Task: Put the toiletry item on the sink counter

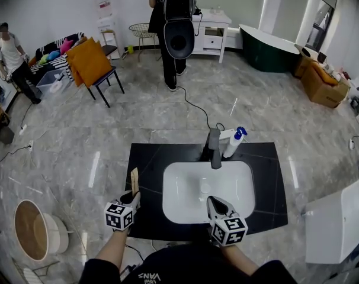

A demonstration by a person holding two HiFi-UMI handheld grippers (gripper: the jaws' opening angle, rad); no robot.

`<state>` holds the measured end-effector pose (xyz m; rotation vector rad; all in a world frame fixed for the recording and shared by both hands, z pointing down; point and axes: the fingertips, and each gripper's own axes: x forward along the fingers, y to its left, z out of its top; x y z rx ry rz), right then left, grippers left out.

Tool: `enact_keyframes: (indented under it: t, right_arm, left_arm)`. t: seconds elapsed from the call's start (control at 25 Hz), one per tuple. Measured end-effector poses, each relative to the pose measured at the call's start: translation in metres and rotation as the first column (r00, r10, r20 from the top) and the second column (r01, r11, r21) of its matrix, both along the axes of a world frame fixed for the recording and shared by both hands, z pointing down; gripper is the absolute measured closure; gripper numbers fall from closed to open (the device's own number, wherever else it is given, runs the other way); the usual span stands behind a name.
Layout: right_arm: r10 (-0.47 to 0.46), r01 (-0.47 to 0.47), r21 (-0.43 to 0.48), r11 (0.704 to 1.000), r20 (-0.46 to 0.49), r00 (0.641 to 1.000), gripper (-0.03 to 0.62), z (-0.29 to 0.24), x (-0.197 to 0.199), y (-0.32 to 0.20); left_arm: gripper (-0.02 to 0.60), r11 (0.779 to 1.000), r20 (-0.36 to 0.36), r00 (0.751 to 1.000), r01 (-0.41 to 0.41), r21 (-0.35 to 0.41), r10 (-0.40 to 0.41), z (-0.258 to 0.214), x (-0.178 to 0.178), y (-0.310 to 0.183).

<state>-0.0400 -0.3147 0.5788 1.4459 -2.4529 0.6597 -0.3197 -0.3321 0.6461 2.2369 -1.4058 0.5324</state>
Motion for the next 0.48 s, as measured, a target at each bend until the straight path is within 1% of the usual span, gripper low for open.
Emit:
enact_keyframes:
  t: [0.12, 0.28, 0.48]
  right_arm:
    - [0.004, -0.004, -0.007, 1.0, 0.0, 1.0, 0.594, 0.004, 0.006, -0.004]
    - [0.013, -0.013, -0.014, 1.0, 0.002, 1.0, 0.594, 0.007, 0.015, -0.01]
    - [0.016, -0.016, -0.017, 1.0, 0.003, 1.0, 0.594, 0.008, 0.021, -0.014]
  left_arm:
    - [0.54, 0.999, 0.007, 1.0, -0.004, -0.047, 0.004, 0.009, -0.001, -0.011]
    - [0.535, 0.992, 0.035, 0.999, -0.016, -0.122, 0.02, 0.021, 0.0, -0.025]
    - [0.535, 0.987, 0.045, 0.999, -0.006, -0.163, 0.013, 0.03, 0.0, -0.039]
